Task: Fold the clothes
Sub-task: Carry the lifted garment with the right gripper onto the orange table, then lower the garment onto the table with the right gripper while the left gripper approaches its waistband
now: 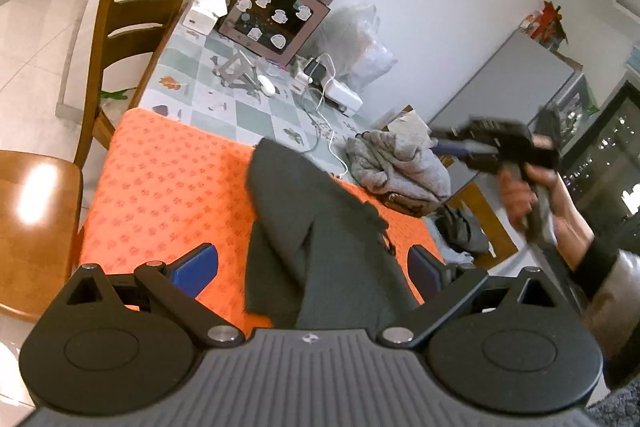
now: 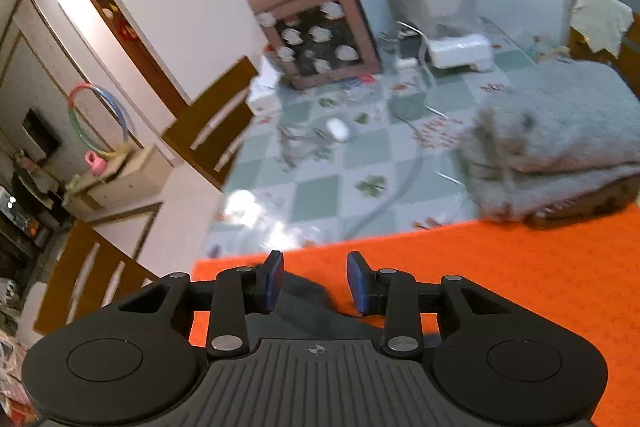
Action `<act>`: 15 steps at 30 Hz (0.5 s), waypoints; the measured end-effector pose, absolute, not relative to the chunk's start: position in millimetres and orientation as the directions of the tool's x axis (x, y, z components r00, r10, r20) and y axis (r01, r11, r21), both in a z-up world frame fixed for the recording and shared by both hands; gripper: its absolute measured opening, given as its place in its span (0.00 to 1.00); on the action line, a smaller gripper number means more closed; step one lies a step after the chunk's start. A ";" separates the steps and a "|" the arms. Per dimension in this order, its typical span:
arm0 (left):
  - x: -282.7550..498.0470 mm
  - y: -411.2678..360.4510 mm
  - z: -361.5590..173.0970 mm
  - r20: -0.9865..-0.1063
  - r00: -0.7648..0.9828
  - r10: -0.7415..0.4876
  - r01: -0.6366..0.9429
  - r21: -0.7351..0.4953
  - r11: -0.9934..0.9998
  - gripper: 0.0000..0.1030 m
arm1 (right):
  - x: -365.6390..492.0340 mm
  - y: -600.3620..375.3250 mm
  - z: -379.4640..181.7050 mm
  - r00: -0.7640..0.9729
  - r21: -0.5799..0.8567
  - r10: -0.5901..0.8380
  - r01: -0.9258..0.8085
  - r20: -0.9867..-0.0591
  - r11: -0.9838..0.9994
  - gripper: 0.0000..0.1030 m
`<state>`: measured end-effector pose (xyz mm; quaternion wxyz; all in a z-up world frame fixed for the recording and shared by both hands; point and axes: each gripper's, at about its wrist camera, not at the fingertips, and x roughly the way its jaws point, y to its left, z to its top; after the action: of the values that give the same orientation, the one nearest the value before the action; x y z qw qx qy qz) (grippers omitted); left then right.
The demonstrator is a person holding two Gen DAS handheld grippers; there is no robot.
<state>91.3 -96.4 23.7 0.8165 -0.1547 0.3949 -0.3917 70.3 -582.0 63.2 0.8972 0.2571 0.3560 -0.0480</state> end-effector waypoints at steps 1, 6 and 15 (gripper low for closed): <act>101.4 -113.8 19.4 -0.532 0.387 -0.753 0.508 -0.558 0.656 0.98 | 65.2 -590.7 56.1 0.730 0.423 0.095 0.280 -0.677 0.862 0.37; 122.3 -163.9 15.7 -0.548 0.423 -0.722 0.461 -0.555 0.692 0.98 | 43.5 -629.3 16.2 0.685 0.424 0.118 0.298 -0.719 0.855 0.44; 149.9 -217.7 13.7 -0.596 0.467 -0.653 0.415 -0.504 0.758 0.98 | 34.0 -663.4 -67.5 0.603 0.490 0.198 0.368 -0.773 0.790 0.55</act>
<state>149.9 -217.7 13.7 0.8440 -0.1457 0.4080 -0.3162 34.0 -663.4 -67.5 0.8363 0.3198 0.4425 -0.0506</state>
